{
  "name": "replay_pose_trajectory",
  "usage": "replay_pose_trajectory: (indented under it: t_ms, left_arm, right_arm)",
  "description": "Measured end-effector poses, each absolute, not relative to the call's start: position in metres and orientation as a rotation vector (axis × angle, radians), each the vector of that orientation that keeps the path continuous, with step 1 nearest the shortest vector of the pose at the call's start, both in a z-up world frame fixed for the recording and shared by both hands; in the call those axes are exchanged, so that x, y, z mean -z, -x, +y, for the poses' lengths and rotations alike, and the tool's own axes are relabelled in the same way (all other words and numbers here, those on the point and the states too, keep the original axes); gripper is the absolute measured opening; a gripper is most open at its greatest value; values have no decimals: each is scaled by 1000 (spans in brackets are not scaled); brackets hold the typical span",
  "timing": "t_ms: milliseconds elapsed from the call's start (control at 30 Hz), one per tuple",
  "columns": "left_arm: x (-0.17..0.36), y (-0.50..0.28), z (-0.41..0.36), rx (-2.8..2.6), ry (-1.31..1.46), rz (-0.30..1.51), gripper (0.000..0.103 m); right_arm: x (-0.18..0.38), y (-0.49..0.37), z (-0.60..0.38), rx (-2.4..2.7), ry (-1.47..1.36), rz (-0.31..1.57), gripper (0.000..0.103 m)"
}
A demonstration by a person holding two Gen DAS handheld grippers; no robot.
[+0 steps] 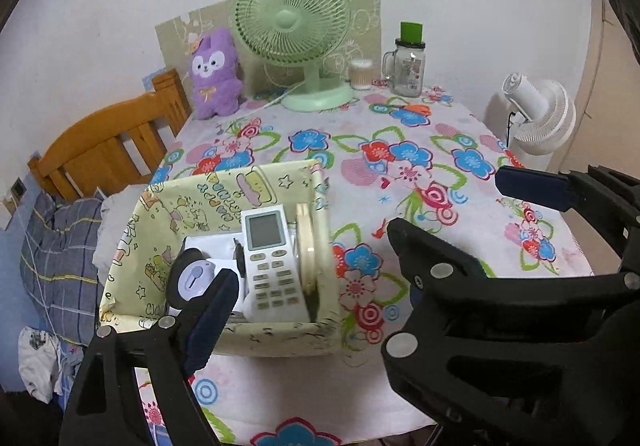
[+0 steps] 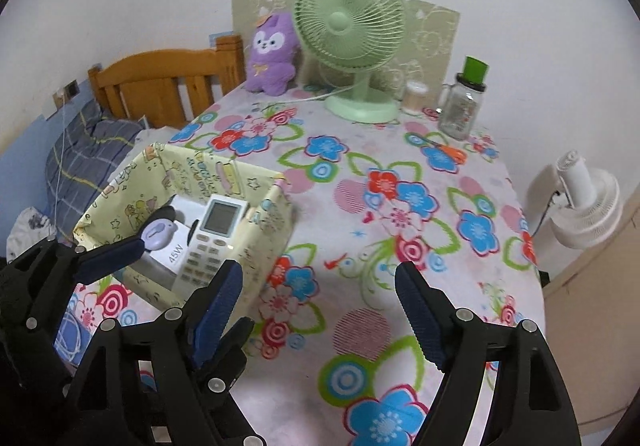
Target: Organize rigid objects
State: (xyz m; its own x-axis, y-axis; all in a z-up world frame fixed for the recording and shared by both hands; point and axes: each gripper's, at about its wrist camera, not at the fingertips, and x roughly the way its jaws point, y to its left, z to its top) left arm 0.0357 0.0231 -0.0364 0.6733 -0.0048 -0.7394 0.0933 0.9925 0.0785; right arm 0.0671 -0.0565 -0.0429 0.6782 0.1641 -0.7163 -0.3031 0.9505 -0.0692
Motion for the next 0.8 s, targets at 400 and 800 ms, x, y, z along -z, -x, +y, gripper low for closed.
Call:
replay_pose_trajectory:
  t_ms: [400,800]
  left_arm:
    - [21,-5,-11,57,-95,723,98]
    - [16,20,-28,45,-92,672,102]
  right_arm:
    - [26,-29,-99,-185,126,709,85]
    - [18,4,-128,-144,109,641,91]
